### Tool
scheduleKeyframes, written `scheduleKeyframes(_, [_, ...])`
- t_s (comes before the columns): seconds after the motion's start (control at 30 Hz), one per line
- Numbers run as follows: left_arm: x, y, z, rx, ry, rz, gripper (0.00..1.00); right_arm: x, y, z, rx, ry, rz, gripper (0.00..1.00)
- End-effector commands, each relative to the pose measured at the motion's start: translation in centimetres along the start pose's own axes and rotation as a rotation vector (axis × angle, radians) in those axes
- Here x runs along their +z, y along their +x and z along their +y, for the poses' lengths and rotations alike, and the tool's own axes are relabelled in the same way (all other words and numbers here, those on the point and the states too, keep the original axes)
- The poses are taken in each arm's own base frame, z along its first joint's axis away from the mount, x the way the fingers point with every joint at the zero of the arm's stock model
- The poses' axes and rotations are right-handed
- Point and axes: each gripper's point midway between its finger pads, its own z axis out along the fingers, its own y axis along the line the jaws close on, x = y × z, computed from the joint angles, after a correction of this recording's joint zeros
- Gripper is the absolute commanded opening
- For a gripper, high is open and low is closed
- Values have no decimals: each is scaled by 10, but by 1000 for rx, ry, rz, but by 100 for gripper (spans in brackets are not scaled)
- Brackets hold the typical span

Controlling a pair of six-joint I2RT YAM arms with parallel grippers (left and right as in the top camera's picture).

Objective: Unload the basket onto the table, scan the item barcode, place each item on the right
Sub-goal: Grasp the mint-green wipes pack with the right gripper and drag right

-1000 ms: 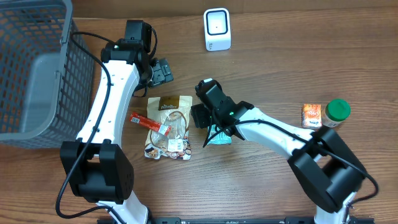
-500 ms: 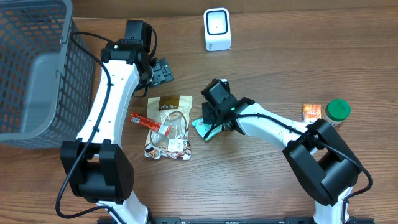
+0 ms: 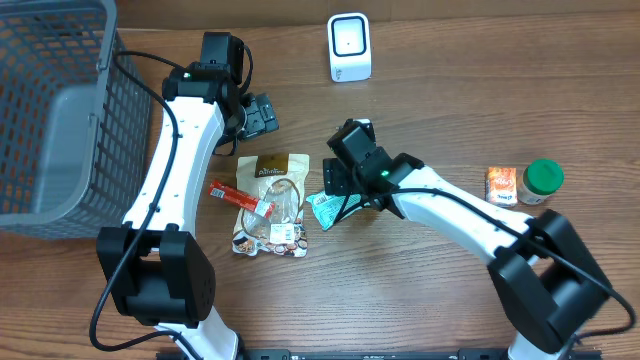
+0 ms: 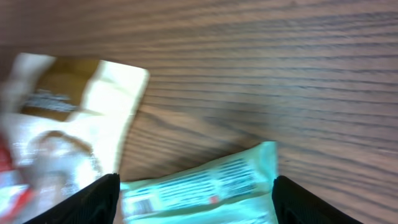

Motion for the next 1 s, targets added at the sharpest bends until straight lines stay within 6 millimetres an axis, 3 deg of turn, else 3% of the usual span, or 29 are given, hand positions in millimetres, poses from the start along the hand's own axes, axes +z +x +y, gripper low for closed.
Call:
scheduleKeyframes(0.0, [-9, -6, 0, 8, 4, -29, 100, -9, 3, 18, 6, -114, 42, 76])
scheduleKeyframes(0.17, [-9, -6, 0, 8, 4, -29, 99, 3, 15, 15, 2, -94, 80, 67])
scheduleKeyframes(0.43, [-9, -6, 0, 8, 4, -29, 100, 20, 41, 0, 7, -34, 175, 63])
scheduleKeyframes(0.7, [-9, -6, 0, 8, 4, -29, 100, 17, 64, -17, 6, 37, 265, 58])
scheduleKeyframes(0.97, [-9, -6, 0, 8, 4, -29, 100, 10, 70, -55, -22, 230, 271, 57])
